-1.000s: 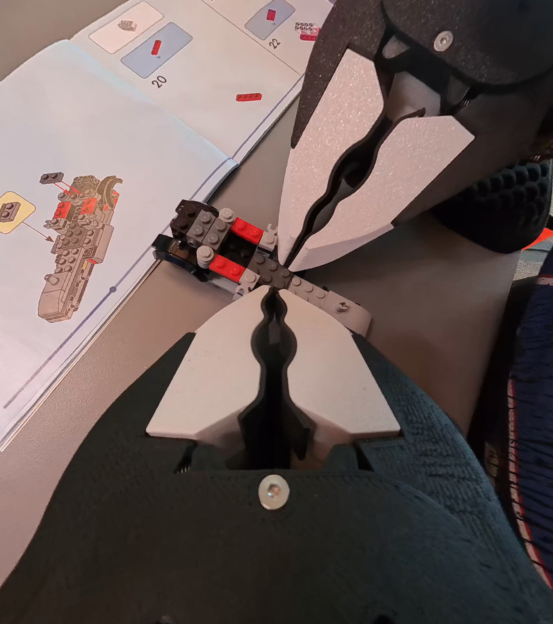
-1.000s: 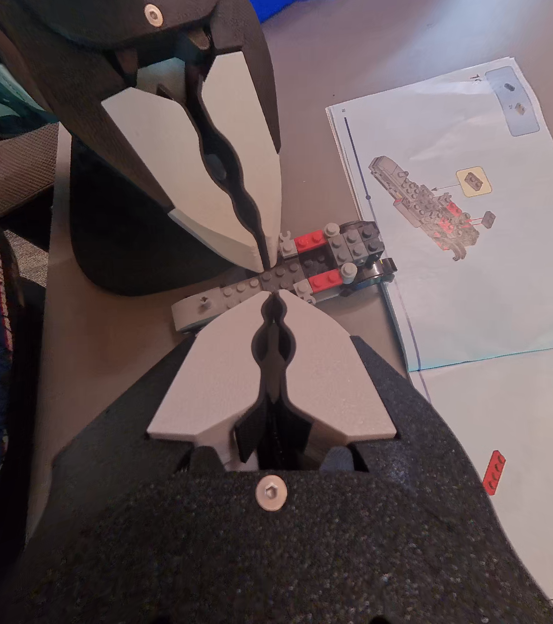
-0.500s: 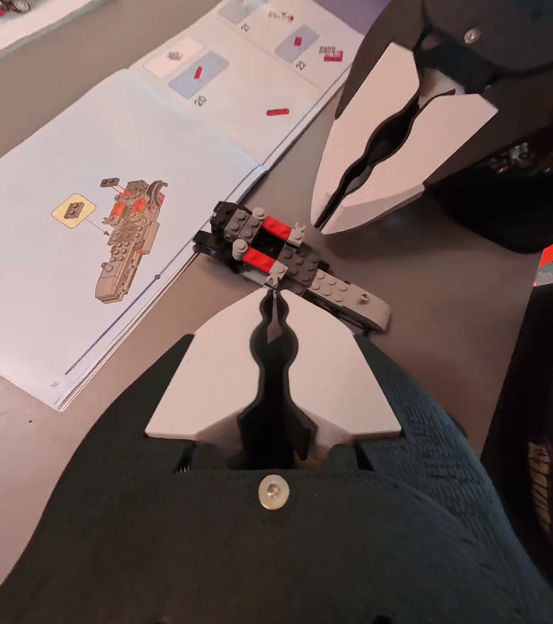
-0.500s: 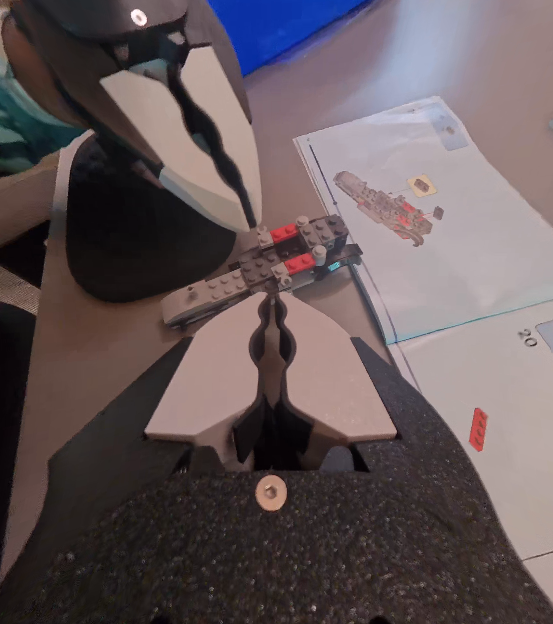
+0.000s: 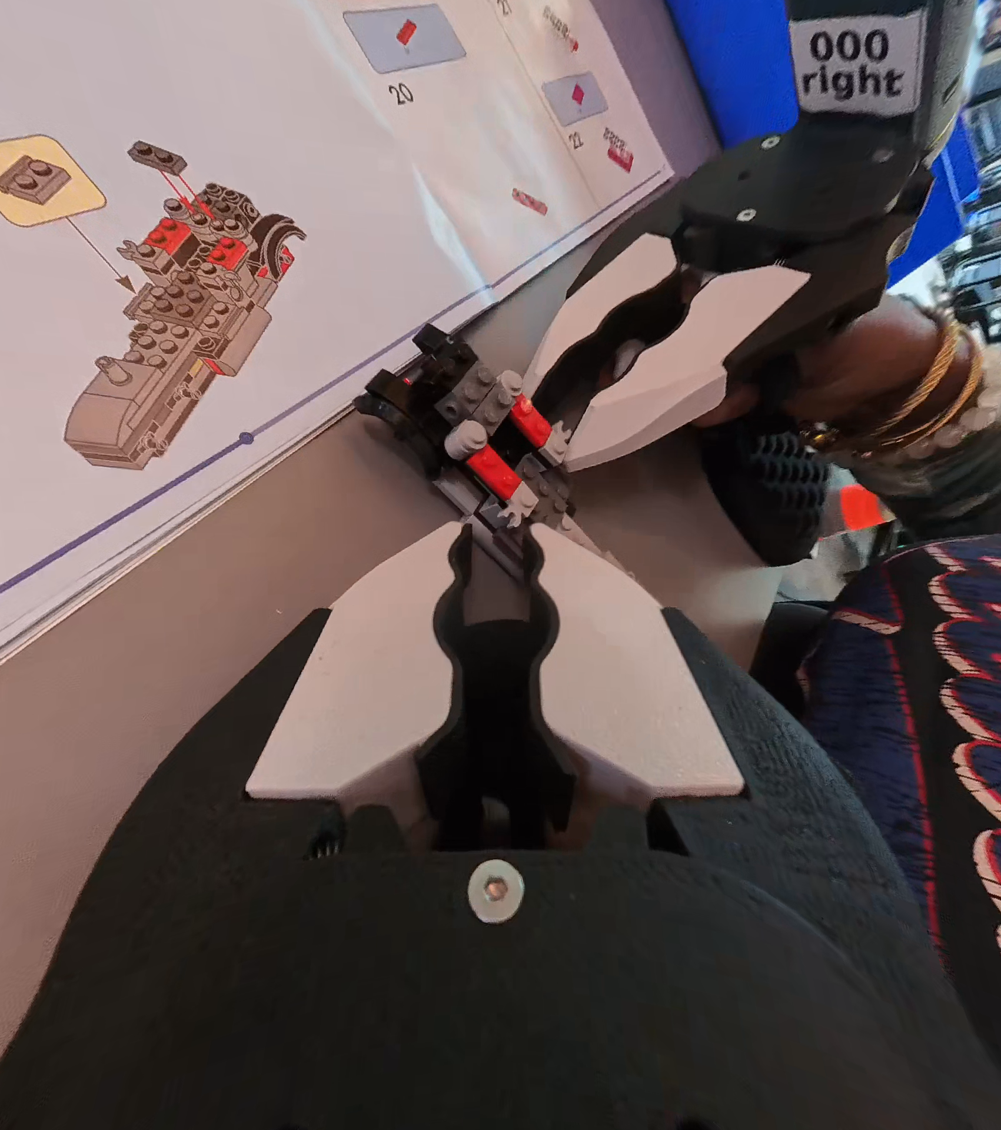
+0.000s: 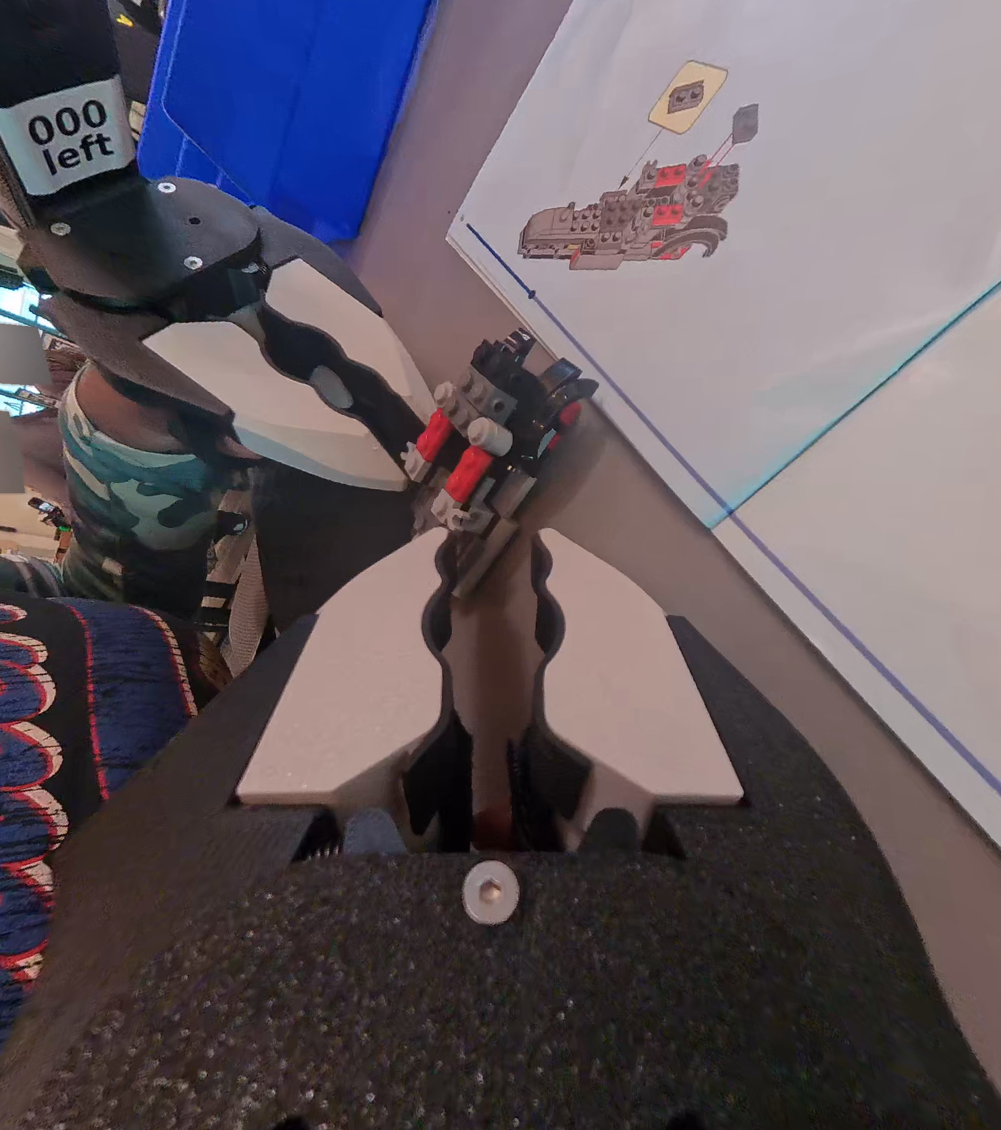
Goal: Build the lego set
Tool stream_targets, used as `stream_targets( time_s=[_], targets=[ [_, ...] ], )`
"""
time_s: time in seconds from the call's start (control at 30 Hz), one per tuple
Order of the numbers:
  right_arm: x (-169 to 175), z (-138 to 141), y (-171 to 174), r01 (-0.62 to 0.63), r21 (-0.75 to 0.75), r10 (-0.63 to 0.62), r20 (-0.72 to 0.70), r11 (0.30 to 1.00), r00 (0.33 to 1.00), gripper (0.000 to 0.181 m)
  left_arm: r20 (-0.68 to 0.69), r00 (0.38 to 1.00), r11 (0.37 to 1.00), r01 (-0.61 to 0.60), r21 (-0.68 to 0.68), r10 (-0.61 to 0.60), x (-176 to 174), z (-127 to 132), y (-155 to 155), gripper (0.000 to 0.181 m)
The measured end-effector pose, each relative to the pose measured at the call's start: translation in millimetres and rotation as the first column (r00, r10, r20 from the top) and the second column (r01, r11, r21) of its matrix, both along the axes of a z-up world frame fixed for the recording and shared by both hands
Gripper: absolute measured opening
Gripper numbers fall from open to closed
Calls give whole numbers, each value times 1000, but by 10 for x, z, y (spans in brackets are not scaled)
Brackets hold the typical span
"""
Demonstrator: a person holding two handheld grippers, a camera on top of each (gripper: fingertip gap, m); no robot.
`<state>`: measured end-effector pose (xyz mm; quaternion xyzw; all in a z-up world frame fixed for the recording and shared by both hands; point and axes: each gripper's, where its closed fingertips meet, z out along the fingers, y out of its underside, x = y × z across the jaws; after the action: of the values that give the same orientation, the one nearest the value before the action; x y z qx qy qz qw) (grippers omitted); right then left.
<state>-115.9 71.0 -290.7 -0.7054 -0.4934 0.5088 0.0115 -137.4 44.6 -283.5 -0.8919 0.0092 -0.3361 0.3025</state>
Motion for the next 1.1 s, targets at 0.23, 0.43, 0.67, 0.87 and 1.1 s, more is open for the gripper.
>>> stream_targets(
  time_s=[0.23,0.43,0.67,0.87,1.1],
  targets=[
    [-28,-10,-23,9,-1,-9,-4,1000,1000,20,28,1000,999,8,-42,-6,25,-43,9,19],
    [-40,-12,-51,-1,16,1,-10,1000,1000,19,37,999,998,10,-54,-8,31,-60,11,18],
    [-35,-14,-87,-25,65,26,-12,998,1000,17,18,1000,998,17,-56,-16,35,-68,10,18],
    [-29,-18,-94,-23,105,24,-1,994,1000,17,-16,1000,998,23,-52,-24,35,-74,13,18],
    [-29,-15,-91,-31,168,33,-11,985,999,16,-44,999,999,20,-34,-22,34,-79,20,18]
  ],
)
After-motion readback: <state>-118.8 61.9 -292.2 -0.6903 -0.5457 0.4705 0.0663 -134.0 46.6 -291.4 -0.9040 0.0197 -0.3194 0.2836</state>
